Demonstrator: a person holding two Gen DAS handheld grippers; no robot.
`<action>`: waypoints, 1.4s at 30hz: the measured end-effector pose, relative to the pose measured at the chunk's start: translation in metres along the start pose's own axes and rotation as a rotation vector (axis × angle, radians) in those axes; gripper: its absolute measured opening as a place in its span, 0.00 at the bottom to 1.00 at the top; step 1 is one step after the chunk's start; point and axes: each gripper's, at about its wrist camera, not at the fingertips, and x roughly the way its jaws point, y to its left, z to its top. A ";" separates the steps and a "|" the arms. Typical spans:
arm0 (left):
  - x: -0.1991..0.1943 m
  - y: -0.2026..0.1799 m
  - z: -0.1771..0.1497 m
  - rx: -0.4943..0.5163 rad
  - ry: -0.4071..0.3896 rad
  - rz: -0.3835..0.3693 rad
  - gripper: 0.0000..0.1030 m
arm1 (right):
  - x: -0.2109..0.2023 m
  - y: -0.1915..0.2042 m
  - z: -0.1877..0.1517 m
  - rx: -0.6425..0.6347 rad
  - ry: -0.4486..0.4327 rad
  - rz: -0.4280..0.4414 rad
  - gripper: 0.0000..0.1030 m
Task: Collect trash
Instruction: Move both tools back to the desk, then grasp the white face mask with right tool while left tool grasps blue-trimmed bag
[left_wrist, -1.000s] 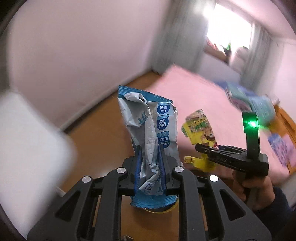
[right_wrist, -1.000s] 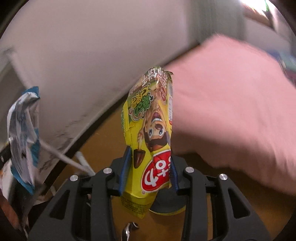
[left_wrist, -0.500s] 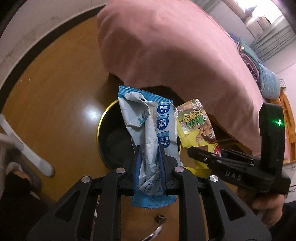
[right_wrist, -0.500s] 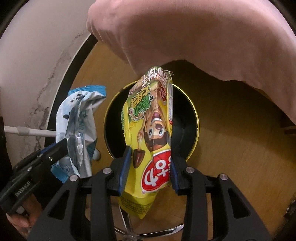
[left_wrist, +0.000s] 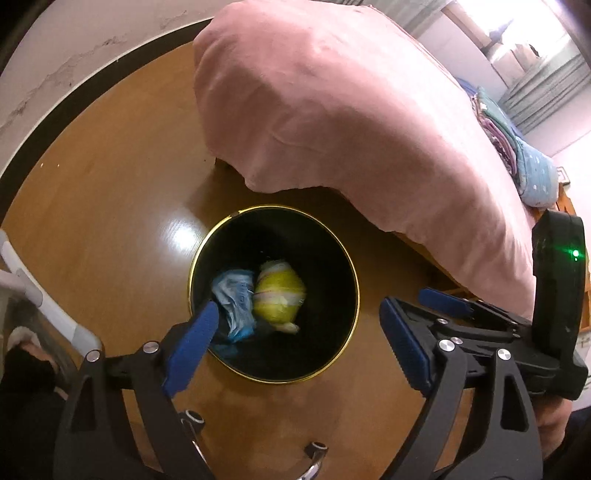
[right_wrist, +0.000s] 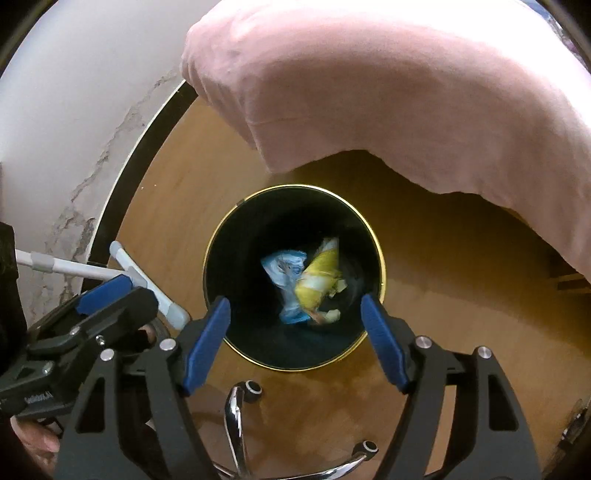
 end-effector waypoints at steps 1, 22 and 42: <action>-0.001 0.002 0.000 -0.001 -0.007 0.006 0.84 | -0.002 0.000 0.000 0.005 -0.002 0.000 0.69; -0.425 0.045 -0.103 0.003 -0.533 0.474 0.93 | -0.241 0.265 -0.013 -0.524 -0.354 0.322 0.85; -0.571 0.279 -0.313 -0.672 -0.610 0.722 0.93 | -0.189 0.558 -0.156 -1.011 -0.156 0.406 0.83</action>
